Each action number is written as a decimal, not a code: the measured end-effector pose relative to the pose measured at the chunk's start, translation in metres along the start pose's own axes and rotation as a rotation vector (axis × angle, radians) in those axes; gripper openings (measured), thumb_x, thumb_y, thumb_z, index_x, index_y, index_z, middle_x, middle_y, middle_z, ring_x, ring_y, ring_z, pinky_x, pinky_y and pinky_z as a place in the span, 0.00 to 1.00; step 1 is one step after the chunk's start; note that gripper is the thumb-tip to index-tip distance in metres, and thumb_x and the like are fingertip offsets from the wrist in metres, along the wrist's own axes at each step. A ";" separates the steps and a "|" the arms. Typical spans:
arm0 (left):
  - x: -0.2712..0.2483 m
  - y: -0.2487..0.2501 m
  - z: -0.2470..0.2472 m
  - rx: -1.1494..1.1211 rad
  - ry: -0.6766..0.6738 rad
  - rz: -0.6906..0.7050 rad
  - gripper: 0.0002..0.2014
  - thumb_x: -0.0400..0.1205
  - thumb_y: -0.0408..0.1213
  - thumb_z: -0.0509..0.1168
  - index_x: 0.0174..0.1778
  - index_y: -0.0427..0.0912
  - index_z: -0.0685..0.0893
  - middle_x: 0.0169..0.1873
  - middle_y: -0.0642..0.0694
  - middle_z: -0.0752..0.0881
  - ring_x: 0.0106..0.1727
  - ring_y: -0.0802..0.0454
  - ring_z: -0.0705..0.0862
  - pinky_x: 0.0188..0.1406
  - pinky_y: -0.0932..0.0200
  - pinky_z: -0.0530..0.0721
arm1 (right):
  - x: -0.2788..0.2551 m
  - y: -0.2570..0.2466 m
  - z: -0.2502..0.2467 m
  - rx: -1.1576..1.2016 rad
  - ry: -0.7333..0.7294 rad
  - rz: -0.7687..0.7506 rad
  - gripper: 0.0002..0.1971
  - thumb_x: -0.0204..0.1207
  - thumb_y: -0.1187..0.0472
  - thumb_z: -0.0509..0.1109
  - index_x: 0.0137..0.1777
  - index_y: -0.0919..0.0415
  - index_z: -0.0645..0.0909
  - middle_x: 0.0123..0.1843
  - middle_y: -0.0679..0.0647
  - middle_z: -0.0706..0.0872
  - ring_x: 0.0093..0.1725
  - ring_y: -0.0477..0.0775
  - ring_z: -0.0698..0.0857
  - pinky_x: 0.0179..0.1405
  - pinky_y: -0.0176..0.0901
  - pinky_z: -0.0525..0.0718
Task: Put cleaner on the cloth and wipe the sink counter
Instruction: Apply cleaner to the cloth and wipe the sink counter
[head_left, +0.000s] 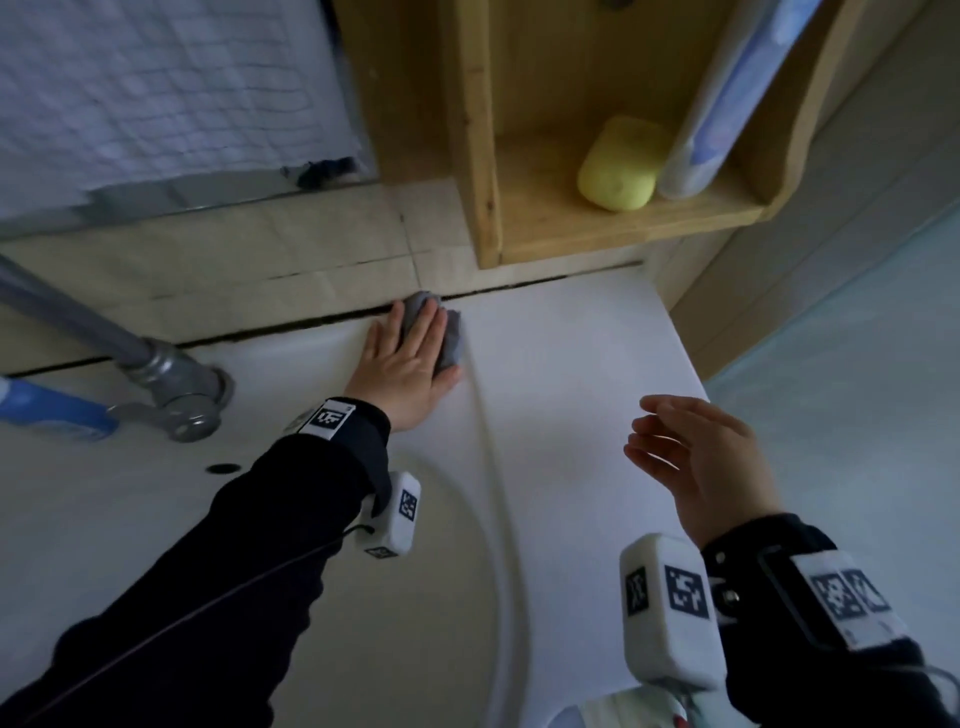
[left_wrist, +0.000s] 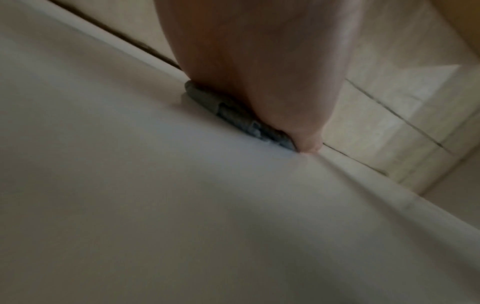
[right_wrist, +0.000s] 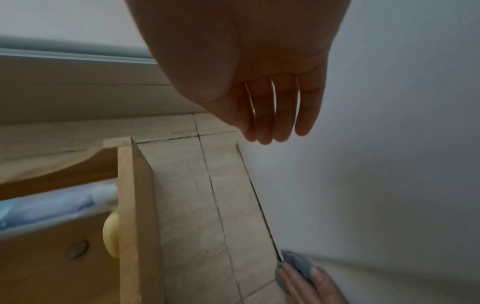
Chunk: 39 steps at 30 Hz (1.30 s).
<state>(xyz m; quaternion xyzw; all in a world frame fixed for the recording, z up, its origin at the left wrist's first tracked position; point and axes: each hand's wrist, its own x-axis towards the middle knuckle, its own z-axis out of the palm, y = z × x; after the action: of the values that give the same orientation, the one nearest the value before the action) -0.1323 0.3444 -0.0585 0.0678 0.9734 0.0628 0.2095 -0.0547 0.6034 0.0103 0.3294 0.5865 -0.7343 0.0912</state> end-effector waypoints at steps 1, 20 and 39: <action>-0.006 -0.010 0.002 -0.005 0.010 -0.025 0.35 0.83 0.58 0.42 0.81 0.47 0.36 0.83 0.51 0.35 0.83 0.42 0.32 0.81 0.42 0.35 | -0.001 0.002 0.006 -0.007 -0.006 0.002 0.11 0.78 0.69 0.59 0.40 0.63 0.82 0.33 0.59 0.81 0.31 0.54 0.82 0.45 0.48 0.85; -0.083 -0.104 0.021 -0.171 0.069 -0.281 0.36 0.84 0.55 0.42 0.81 0.38 0.37 0.83 0.41 0.35 0.82 0.40 0.30 0.80 0.45 0.31 | -0.051 0.017 0.074 -0.050 -0.107 -0.010 0.10 0.78 0.69 0.59 0.43 0.66 0.82 0.34 0.60 0.81 0.34 0.57 0.81 0.48 0.50 0.84; -0.069 -0.014 0.034 0.008 0.006 0.171 0.39 0.82 0.60 0.40 0.81 0.38 0.36 0.83 0.40 0.35 0.82 0.39 0.32 0.80 0.45 0.33 | -0.080 0.026 0.066 -0.008 0.003 -0.044 0.11 0.78 0.70 0.58 0.41 0.65 0.82 0.33 0.60 0.81 0.33 0.57 0.80 0.44 0.49 0.83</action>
<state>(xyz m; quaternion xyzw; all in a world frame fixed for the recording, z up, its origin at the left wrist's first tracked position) -0.0577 0.3231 -0.0636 0.1515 0.9650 0.0765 0.2001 -0.0048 0.5149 0.0425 0.3174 0.5965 -0.7333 0.0753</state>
